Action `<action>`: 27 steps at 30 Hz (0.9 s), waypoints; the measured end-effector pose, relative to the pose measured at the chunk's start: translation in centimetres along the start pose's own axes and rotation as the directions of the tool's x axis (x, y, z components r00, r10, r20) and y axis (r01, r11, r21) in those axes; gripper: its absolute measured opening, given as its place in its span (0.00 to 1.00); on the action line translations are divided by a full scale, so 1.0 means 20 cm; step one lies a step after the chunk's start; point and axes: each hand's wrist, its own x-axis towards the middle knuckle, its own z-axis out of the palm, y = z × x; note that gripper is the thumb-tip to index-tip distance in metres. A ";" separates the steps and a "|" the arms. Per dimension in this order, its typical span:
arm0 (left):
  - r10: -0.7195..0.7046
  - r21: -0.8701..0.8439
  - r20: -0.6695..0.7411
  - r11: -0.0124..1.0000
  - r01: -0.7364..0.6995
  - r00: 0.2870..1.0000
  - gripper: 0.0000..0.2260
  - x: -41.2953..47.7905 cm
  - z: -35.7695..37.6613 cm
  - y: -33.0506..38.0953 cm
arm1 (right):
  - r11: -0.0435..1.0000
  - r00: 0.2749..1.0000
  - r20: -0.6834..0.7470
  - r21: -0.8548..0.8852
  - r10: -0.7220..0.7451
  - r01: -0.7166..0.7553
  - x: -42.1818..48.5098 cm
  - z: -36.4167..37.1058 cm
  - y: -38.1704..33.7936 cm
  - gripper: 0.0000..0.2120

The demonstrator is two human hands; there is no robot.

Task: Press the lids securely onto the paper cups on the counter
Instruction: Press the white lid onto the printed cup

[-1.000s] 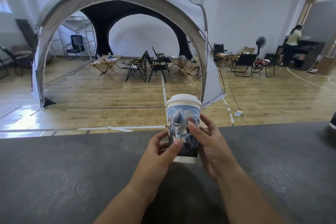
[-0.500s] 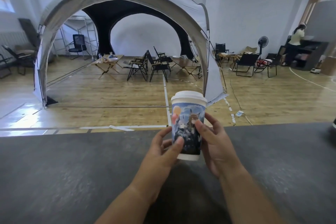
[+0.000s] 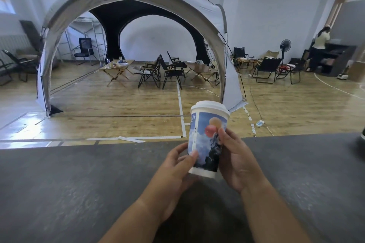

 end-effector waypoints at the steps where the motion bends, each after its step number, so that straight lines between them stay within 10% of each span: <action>1: -0.020 -0.033 0.013 0.999 0.020 1.000 0.25 0.00 0.00 0.00 | 0.999 0.999 0.027 0.014 0.040 -0.041 0.00 0.00 0.00 0.24; 13: 0.144 0.427 -0.095 0.900 -0.090 0.985 0.33 -0.01 0.00 -0.01 | 0.979 0.999 -0.009 -0.199 -0.043 0.040 0.03 -0.03 0.02 0.37; 18: 0.152 0.192 -0.060 0.972 -0.138 0.987 0.28 0.01 -0.03 -0.02 | 0.996 0.999 0.026 -0.080 -0.044 0.046 0.04 -0.06 0.01 0.35; 27: 0.230 0.312 -0.036 0.927 -0.208 0.972 0.34 0.00 -0.04 0.02 | 0.998 0.957 0.289 -0.069 0.033 -0.014 0.01 -0.04 0.02 0.39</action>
